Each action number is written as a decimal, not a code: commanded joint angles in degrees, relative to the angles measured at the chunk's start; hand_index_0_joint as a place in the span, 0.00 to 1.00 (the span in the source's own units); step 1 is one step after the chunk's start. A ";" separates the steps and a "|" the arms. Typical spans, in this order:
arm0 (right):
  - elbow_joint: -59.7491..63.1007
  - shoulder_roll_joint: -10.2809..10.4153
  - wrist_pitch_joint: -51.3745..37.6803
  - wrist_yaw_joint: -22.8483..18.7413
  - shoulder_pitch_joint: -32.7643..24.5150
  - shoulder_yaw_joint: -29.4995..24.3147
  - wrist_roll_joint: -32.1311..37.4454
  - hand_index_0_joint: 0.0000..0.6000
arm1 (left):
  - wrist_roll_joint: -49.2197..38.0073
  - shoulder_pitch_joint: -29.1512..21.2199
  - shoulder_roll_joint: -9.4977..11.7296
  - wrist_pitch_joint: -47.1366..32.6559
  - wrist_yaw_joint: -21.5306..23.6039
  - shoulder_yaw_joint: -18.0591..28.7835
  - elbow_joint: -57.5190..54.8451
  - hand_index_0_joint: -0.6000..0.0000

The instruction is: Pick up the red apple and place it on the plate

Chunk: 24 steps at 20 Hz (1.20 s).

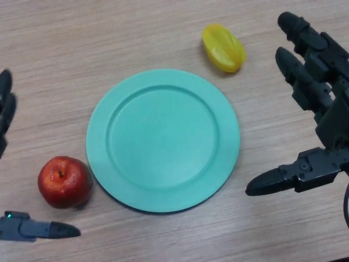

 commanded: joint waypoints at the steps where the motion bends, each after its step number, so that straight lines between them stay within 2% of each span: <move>1: -2.35 -0.27 -9.57 -1.08 -0.71 -1.28 2.83 0.00 | 0.69 -1.91 1.54 -12.80 2.98 1.07 2.77 1.00; 3: -2.67 -0.58 -8.42 -1.78 -0.63 -1.04 2.34 0.00 | 3.48 -3.89 2.52 -15.97 7.36 -2.59 10.71 1.00; 4: -2.53 -1.35 -7.39 -0.91 -0.52 -0.47 -0.75 0.00 | 4.25 -5.53 3.62 -16.42 10.75 -4.91 15.72 1.00; 6: -2.30 -0.99 -6.64 0.48 -0.13 -0.80 -3.21 0.00 | 3.62 -7.46 4.74 -15.74 14.08 -7.87 20.01 1.00; 9: -2.68 -0.92 -5.40 1.35 0.01 -1.50 -4.72 0.00 | 4.85 -8.96 5.17 -14.30 18.16 -9.82 22.41 1.00; 11: -2.78 -0.98 -5.43 1.61 0.20 -1.97 -4.89 0.33 | 7.28 -9.48 5.37 -14.08 20.63 -9.99 23.25 1.00; 12: -2.79 -1.04 -5.50 1.71 0.32 -2.38 -4.92 0.51 | 8.72 -9.68 5.56 -13.49 21.83 -10.14 23.63 0.83; 13: -2.82 -1.10 -5.52 1.76 0.43 -2.68 -4.94 0.61 | 9.54 -9.70 5.70 -12.71 22.25 -10.30 23.73 0.67; 14: -2.93 -1.20 -5.62 1.79 0.70 -3.21 -5.03 0.76 | 10.70 -9.35 5.88 -10.49 22.17 -10.60 23.47 0.42; 15: -3.06 -1.24 -5.69 1.80 0.97 -3.58 -5.08 0.85 | 11.23 -8.88 5.94 -8.17 21.53 -10.79 22.91 0.25; 16: -3.60 -1.18 -5.35 1.75 1.63 -4.39 -4.62 1.00 | 12.30 -7.15 5.85 -2.82 18.44 -11.28 20.88 0.00; 18: -4.03 -1.31 -4.58 1.47 1.53 -4.84 -3.93 1.00 | 11.51 -6.18 5.41 -0.63 17.19 -10.75 18.79 0.00; 21: -4.17 -1.43 -4.55 1.27 1.55 -4.73 -4.04 1.00 | 11.59 -6.27 5.10 0.77 18.63 -10.01 16.03 0.00; 24: -4.72 -1.44 -3.74 1.33 1.42 -4.81 -3.79 1.00 | 12.29 -5.95 4.75 1.99 18.41 -9.40 8.58 0.00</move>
